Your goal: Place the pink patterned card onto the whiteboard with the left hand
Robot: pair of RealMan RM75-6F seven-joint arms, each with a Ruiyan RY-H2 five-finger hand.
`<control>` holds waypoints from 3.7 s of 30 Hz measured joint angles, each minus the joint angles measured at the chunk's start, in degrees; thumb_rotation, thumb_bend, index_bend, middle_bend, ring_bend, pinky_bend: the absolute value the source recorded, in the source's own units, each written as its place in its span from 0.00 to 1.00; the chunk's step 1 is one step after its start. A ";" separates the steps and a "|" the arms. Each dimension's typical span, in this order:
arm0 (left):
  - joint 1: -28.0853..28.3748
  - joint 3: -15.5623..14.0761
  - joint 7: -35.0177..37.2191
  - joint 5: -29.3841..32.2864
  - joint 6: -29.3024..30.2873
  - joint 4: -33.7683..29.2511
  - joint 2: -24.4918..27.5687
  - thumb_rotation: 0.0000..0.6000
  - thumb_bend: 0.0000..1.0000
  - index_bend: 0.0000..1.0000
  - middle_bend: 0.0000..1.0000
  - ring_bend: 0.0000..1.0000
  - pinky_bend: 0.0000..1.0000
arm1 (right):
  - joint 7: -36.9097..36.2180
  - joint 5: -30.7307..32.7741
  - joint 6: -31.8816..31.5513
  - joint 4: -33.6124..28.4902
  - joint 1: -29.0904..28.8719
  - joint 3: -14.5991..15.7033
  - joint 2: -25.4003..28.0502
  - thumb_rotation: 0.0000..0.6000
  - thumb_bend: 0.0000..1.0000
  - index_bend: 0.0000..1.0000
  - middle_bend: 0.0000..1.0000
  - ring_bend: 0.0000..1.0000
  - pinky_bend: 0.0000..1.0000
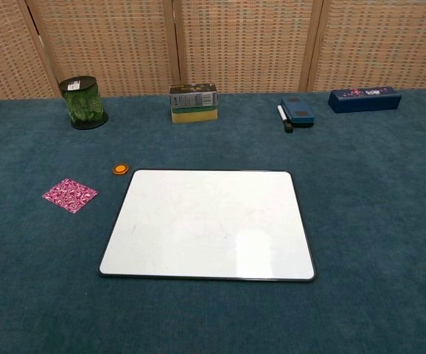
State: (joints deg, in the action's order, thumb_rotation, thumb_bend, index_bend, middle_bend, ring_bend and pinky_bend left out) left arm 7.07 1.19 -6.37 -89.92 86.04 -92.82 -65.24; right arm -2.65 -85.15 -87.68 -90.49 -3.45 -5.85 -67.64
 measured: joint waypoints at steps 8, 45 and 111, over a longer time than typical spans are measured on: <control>0.20 -0.29 -0.23 0.03 -0.88 0.11 -0.08 1.00 0.00 0.00 0.00 0.00 0.00 | 0.15 0.06 -0.46 -0.20 0.17 -0.09 -0.06 1.00 0.00 0.00 0.00 0.00 0.00; 29.93 5.97 -4.52 15.72 -44.21 21.22 -14.74 1.00 0.11 0.25 0.00 0.00 0.00 | 0.10 1.39 0.09 -0.51 0.14 -0.61 -0.40 1.00 0.00 0.00 0.00 0.00 0.00; 37.82 3.47 -21.25 34.58 -45.67 23.47 -22.06 1.00 0.23 0.48 0.00 0.00 0.00 | -1.33 1.73 1.13 -1.11 -0.03 -0.52 0.33 1.00 0.00 0.00 0.00 0.00 0.00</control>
State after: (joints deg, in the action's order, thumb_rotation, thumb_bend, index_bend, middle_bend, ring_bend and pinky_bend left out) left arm 44.89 4.65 -27.62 -55.34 40.37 -69.35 -87.30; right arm -3.98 -83.43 -86.56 -91.60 -3.48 -6.37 -67.31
